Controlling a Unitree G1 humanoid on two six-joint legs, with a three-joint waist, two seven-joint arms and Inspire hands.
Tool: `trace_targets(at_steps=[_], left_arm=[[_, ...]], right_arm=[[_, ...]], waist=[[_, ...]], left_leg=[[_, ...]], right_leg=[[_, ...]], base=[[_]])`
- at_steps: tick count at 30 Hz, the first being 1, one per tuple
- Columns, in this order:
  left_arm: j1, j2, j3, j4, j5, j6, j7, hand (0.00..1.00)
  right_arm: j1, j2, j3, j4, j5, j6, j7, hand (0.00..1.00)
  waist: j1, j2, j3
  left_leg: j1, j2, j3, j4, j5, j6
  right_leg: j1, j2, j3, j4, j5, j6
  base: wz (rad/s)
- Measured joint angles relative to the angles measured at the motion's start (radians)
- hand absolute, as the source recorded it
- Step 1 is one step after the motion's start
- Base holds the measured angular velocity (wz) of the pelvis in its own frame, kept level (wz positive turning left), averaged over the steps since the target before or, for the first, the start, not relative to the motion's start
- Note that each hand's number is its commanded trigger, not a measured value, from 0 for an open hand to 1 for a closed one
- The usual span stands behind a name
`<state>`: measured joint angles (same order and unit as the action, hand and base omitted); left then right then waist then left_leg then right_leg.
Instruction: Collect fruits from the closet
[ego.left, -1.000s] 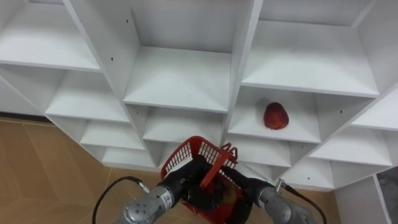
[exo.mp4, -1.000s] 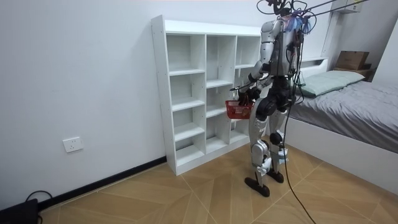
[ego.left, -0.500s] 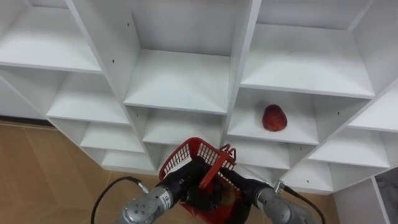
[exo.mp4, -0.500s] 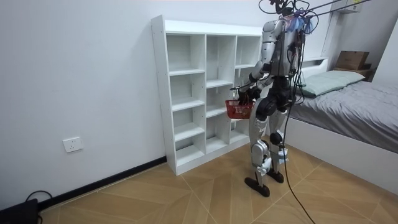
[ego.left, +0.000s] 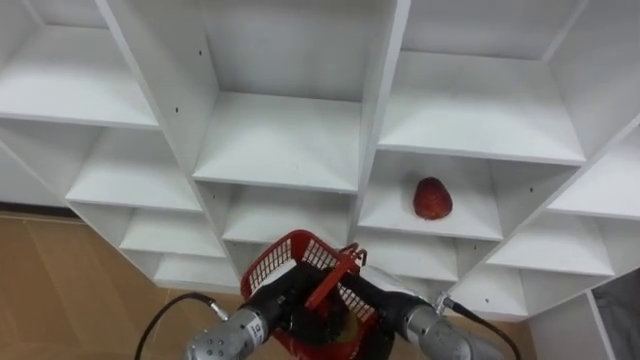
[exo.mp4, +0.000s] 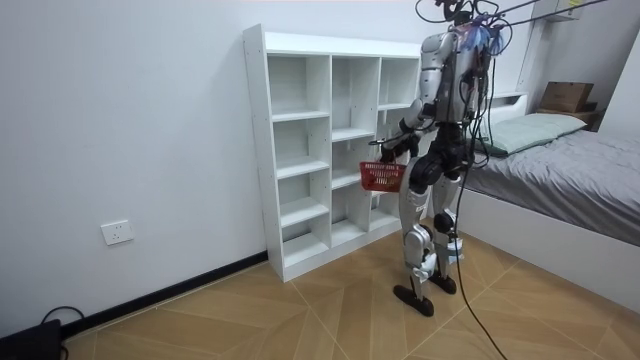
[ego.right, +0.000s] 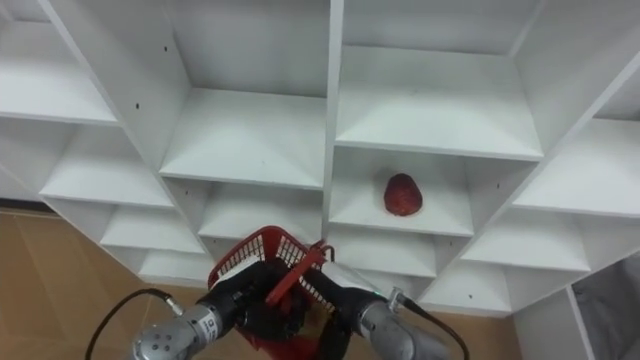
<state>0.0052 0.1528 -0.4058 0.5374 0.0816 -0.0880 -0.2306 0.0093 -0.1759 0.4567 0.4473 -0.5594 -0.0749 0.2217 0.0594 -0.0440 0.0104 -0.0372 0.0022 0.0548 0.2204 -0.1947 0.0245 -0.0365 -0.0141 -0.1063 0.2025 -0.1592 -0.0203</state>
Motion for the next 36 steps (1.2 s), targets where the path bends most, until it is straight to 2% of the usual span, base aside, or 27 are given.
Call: trace_targets(at_steps=[6, 9, 14, 21, 22, 25, 28, 32, 36], left_arm=[[0.011, 0.003, 0.033, 0.000, 0.000, 0.000, 0.027, 1.00], [0.028, 0.020, 0.057, 0.000, 0.001, 0.000, 0.039, 1.00], [0.085, 0.029, 0.111, 0.000, 0.001, 0.000, 0.086, 1.00], [0.102, 0.020, 0.149, 0.000, 0.002, 0.000, 0.105, 1.00], [0.106, 0.019, 0.164, 0.000, 0.002, 0.000, 0.107, 1.00], [0.120, 0.027, 0.186, 0.000, 0.000, 0.000, 0.123, 1.00], [0.131, 0.025, 0.192, -0.002, 0.000, 0.000, 0.140, 1.00], [0.160, 0.024, 0.208, -0.040, 0.001, 0.000, 0.141, 1.00], [0.161, 0.021, 0.209, -0.046, 0.001, 0.000, 0.147, 1.00]], right_arm=[[0.053, -0.028, -0.014, -0.118, 0.009, 0.004, 0.000, 0.00], [0.080, -0.042, -0.044, -0.158, 0.054, 0.002, 0.000, 0.00], [0.093, -0.031, -0.127, -0.188, 0.163, 0.000, -0.010, 0.00], [0.133, -0.018, -0.175, -0.209, 0.348, 0.000, -0.032, 0.00], [0.135, -0.018, -0.178, -0.209, 0.375, 0.000, -0.032, 0.00], [0.142, -0.017, -0.194, -0.209, 0.460, -0.003, -0.033, 0.00], [0.166, -0.017, -0.234, -0.205, 0.498, -0.024, -0.047, 0.00], [0.184, -0.018, -0.275, -0.196, 0.535, -0.034, -0.078, 0.00], [0.194, -0.017, -0.298, -0.149, 0.591, -0.034, -0.117, 0.00]], waist=[[0.001, -0.008, 0.0004], [0.000, -0.005, 0.0009], [-0.006, 0.000, 0.0012], [-0.009, -0.005, 0.0027], [-0.012, -0.006, 0.0047], [-0.031, -0.008, 0.0029], [-0.037, -0.004, 0.0043], [-0.056, 0.004, 0.0004], [-0.059, 0.006, -0.0019]], left_leg=[[0.026, 0.000, 0.001, -0.013, 0.000, 0.000], [0.050, 0.002, 0.001, -0.024, 0.000, 0.000], [0.091, 0.004, 0.024, -0.043, 0.000, 0.000], [0.111, 0.002, 0.028, -0.056, -0.001, 0.000], [0.118, 0.002, 0.032, -0.057, -0.001, 0.000], [0.123, 0.002, 0.029, -0.059, -0.001, 0.000], [0.136, 0.001, 0.029, -0.063, -0.002, -0.002], [0.135, 0.004, 0.036, -0.063, -0.003, -0.003], [0.141, 0.004, 0.041, -0.063, -0.003, -0.003]], right_leg=[[0.026, 0.000, 0.000, -0.014, 0.000, 0.001], [0.039, 0.002, 0.004, -0.017, 0.000, 0.001], [0.069, 0.003, 0.024, -0.018, -0.001, 0.002], [0.081, 0.007, 0.024, -0.019, -0.003, 0.005], [0.088, 0.008, 0.025, -0.021, -0.003, 0.005], [0.099, 0.012, 0.028, -0.032, -0.002, 0.004], [0.106, 0.015, 0.029, -0.036, -0.002, 0.004], [0.106, 0.018, 0.031, -0.035, -0.002, 0.004], [0.111, 0.018, 0.039, -0.033, -0.002, 0.003]], base=[[0.00], [-0.02], [-0.14], [-0.02], [0.00], [0.00], [0.00], [-0.03], [-0.03]])
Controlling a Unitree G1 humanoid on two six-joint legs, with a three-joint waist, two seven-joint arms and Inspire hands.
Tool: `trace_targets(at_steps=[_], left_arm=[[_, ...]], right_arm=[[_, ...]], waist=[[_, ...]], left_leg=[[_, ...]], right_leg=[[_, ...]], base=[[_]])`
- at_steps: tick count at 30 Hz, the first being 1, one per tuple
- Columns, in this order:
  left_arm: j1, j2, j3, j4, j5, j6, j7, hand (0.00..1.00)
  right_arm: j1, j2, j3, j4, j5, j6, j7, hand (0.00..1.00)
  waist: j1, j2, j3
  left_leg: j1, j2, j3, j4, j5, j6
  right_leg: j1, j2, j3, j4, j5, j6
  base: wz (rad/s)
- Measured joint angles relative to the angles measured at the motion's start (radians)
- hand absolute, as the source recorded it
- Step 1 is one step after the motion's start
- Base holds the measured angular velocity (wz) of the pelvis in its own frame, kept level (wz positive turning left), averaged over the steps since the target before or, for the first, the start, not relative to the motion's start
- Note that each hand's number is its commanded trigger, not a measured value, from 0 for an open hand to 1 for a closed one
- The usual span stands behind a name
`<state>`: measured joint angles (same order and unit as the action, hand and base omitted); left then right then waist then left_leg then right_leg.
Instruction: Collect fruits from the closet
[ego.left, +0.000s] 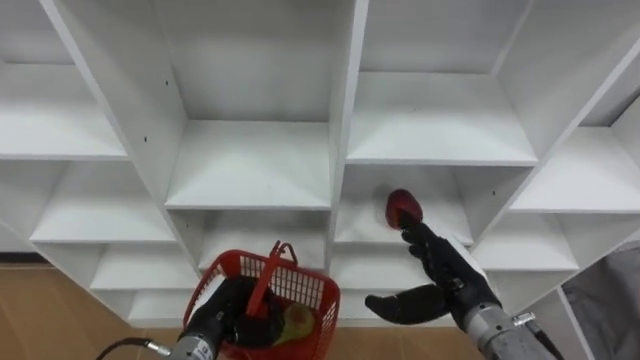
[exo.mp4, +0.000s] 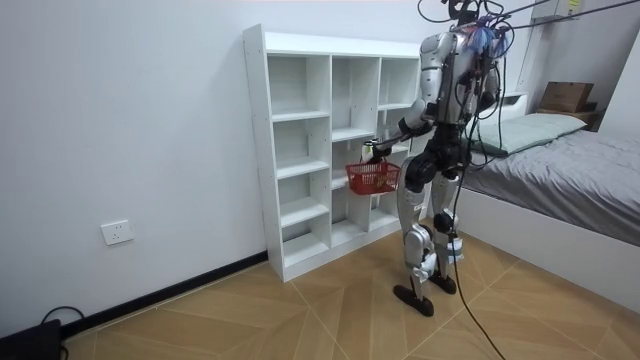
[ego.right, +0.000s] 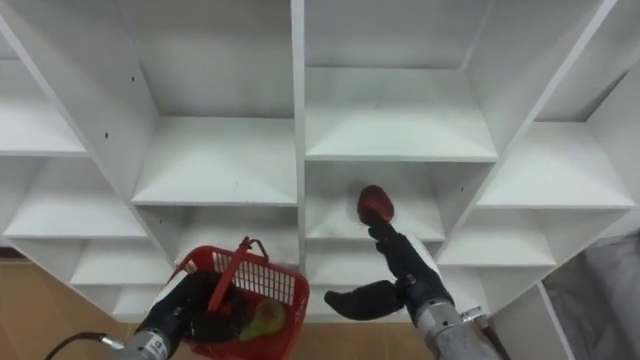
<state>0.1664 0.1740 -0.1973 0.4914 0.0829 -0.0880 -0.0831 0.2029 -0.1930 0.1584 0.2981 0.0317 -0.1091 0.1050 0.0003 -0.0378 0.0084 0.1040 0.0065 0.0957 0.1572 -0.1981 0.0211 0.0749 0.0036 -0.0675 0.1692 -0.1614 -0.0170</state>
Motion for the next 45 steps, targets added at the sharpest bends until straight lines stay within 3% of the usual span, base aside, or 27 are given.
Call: trace_targets(at_steps=[14, 22, 24, 29, 34, 37, 40, 45], left_arm=[[0.065, 0.001, 0.045, 0.002, 0.010, 0.006, 0.031, 1.00], [0.079, 0.003, 0.061, 0.008, 0.040, 0.008, 0.005, 1.00], [0.079, 0.003, 0.061, 0.007, 0.047, 0.008, -0.004, 1.00], [0.076, 0.014, 0.089, -0.022, 0.088, 0.009, -0.037, 1.00], [0.070, 0.016, 0.097, -0.048, 0.102, 0.009, -0.040, 1.00], [0.066, 0.016, 0.121, -0.047, 0.140, 0.009, -0.042, 1.00], [0.060, 0.021, 0.142, -0.047, 0.158, 0.014, -0.046, 1.00], [-0.001, 0.024, 0.142, 0.017, 0.167, 0.017, -0.060, 1.00]], right_arm=[[0.007, 0.002, -0.046, 0.084, 0.005, 0.001, -0.167, 0.00], [-0.020, -0.004, -0.067, 0.084, 0.006, 0.001, -0.210, 0.00], [-0.034, -0.011, -0.068, 0.084, 0.004, 0.001, -0.226, 0.00], [-0.121, -0.046, -0.071, 0.104, 0.007, -0.001, -0.254, 0.00], [-0.190, -0.050, -0.062, 0.173, 0.009, -0.005, -0.267, 0.00], [-0.237, -0.050, -0.062, 0.249, 0.011, -0.003, -0.270, 0.00], [-0.288, -0.051, -0.063, 0.300, 0.025, -0.002, -0.281, 0.00], [-0.382, -0.051, -0.062, 0.397, 0.020, -0.002, -0.311, 0.00]], waist=[[-0.017, -0.010, -0.0040], [-0.011, -0.040, 0.0090], [-0.001, -0.044, 0.0075], [0.028, -0.054, 0.0039], [0.065, -0.063, 0.0023], [0.089, -0.068, 0.0044], [0.089, -0.074, 0.0063], [0.104, -0.067, 0.0162]], left_leg=[[0.011, -0.002, -0.012, 0.005, -0.001, 0.000], [0.018, -0.003, -0.034, 0.009, -0.001, 0.000], [0.007, -0.003, -0.042, 0.011, -0.001, 0.000], [-0.047, -0.004, -0.067, 0.041, -0.001, 0.000], [-0.095, -0.002, -0.084, 0.069, -0.003, -0.001], [-0.116, -0.002, -0.098, 0.080, -0.005, -0.003], [-0.166, -0.003, -0.117, 0.110, -0.006, -0.004], [-0.247, -0.004, -0.141, 0.158, -0.007, -0.004]], right_leg=[[0.017, -0.004, -0.018, 0.001, -0.003, -0.002], [0.028, -0.014, -0.042, 0.001, -0.014, 0.000], [0.022, -0.016, -0.050, 0.002, -0.015, -0.001], [-0.011, -0.017, -0.075, 0.017, -0.012, -0.003], [-0.037, -0.021, -0.100, 0.021, -0.012, -0.004], [-0.051, -0.022, -0.107, 0.023, -0.010, -0.007], [-0.087, -0.025, -0.128, 0.042, -0.010, -0.007], [-0.136, -0.027, -0.163, 0.055, -0.003, -0.016]], base=[[0.02], [0.09], [0.11], [0.14], [0.14], [0.11], [0.19], [0.17]])
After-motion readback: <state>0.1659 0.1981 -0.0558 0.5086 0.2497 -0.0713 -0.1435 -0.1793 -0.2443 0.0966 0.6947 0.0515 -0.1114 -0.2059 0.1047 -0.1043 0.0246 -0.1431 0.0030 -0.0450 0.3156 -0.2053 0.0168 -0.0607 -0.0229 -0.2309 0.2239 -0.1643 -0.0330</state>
